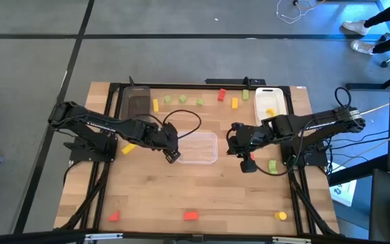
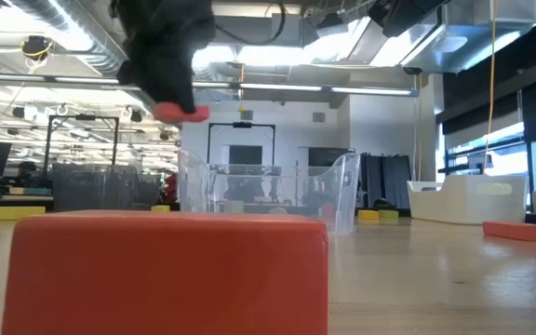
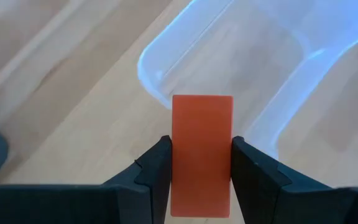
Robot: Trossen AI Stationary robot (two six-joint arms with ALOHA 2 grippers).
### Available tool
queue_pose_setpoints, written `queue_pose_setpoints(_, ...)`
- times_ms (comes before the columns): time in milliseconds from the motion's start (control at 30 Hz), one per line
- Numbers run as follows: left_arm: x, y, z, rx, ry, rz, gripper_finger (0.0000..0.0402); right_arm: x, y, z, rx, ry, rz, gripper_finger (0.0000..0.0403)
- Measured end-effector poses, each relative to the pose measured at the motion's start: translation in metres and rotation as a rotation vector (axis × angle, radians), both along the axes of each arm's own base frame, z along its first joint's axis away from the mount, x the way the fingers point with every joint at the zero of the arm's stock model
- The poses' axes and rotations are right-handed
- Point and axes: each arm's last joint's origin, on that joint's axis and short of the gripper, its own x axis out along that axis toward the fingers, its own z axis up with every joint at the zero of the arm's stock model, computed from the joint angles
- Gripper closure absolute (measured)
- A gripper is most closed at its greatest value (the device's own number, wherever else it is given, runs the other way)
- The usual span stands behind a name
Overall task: Sort & place blocks by color
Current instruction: Put the orange block into the transparent bin
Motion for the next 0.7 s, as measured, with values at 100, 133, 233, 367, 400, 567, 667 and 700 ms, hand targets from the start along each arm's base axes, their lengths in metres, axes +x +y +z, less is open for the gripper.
queue_pose_setpoints(100,0.004,-0.001,0.004,-0.006,-0.037,-0.031,0.0264,0.000,0.000,0.000,0.001,0.000,0.000,0.0376)
queue_pose_setpoints(133,0.006,-0.002,0.004,-0.018,-0.050,-0.045,0.0264,0.000,0.000,0.000,0.001,0.000,-0.001,0.0376)
queue_pose_setpoints(233,0.015,-0.003,0.001,-0.042,-0.085,-0.083,0.0264,0.000,0.000,0.000,0.001,-0.001,0.001,0.0376)
queue_pose_setpoints(367,0.032,-0.007,-0.006,-0.046,-0.144,-0.145,0.0264,0.000,0.000,0.000,0.003,-0.006,-0.001,0.0376)
queue_pose_setpoints(400,0.037,-0.007,-0.010,-0.043,-0.154,-0.159,0.0264,0.001,0.000,0.001,0.003,-0.009,0.000,0.0376)
queue_pose_setpoints(567,0.053,-0.004,-0.029,-0.022,-0.140,-0.167,0.0264,0.001,0.000,0.001,0.005,-0.018,0.000,0.0376)
queue_pose_setpoints(667,0.058,0.001,-0.042,-0.009,-0.098,-0.163,0.0264,0.001,0.000,0.002,0.005,-0.021,0.000,0.0376)
queue_pose_setpoints(700,0.060,0.002,-0.045,-0.006,-0.091,-0.162,0.0264,0.001,0.000,0.002,0.005,-0.021,0.001,0.0376)
